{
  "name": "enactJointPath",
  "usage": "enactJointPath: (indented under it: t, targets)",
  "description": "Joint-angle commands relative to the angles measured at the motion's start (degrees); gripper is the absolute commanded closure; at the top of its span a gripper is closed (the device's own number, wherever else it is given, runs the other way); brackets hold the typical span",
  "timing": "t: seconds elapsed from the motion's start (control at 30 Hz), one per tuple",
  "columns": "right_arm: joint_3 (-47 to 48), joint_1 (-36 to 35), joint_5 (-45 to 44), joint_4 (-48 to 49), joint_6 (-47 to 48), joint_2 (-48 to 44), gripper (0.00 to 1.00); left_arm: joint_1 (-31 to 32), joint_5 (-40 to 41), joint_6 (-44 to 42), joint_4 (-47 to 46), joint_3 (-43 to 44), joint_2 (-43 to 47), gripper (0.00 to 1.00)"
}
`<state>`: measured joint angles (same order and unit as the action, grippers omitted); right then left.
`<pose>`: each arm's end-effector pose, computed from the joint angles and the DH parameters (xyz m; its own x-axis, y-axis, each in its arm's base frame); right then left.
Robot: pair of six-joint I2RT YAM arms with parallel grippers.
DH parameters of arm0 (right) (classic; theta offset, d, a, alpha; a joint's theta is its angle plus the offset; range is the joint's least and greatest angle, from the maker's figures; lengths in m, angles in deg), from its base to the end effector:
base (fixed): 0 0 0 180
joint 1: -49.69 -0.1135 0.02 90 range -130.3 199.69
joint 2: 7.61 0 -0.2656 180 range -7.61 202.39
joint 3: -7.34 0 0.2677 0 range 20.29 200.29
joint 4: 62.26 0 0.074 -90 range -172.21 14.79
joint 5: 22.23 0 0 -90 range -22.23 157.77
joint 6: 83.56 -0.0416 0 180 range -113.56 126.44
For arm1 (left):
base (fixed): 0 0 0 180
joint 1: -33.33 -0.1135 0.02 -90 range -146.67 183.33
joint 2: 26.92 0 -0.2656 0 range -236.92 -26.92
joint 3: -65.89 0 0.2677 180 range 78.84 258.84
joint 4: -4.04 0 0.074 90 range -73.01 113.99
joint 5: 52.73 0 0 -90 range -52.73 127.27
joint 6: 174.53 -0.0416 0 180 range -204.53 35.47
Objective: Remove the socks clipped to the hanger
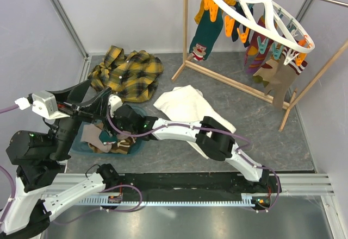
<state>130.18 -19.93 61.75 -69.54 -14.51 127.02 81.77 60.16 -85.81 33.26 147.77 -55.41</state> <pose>0.2053 0.5400 0.2101 -0.4272 -0.1290 -0.8949 -0.7977 0.5197 0.3059 0.0444 -0.0257 0.5011 0.2817 -0.2867 -0.9157 0.4477 0.8833 -0.1388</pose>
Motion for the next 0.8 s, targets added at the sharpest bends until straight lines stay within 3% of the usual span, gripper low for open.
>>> enactJointPath:
  t: [0.0,0.33,0.47,0.6,0.77]
  targets:
    - [-1.77,0.72,-3.29,1.27,3.19,-7.35,0.33,-0.11,1.27,-2.68,0.08,0.07,-0.78,0.21]
    - [-14.86,2.56,-9.09,0.92,7.85,-23.25,0.29,-0.11,0.66,-2.85,-2.03,-2.65,-1.48,0.21]
    - [-17.95,3.53,-22.15,1.01,10.05,-26.69,0.28,-0.11,0.13,-3.03,-2.91,-4.06,-1.57,0.21]
    - [-18.48,4.15,-47.16,0.48,11.19,-29.07,0.23,-0.11,-0.48,-2.77,-3.44,-4.68,-1.57,0.21]
    - [-19.70,7.30,-59.62,5.11,16.02,-31.35,0.16,-0.11,-1.45,-2.68,-3.53,-5.73,-1.92,0.21]
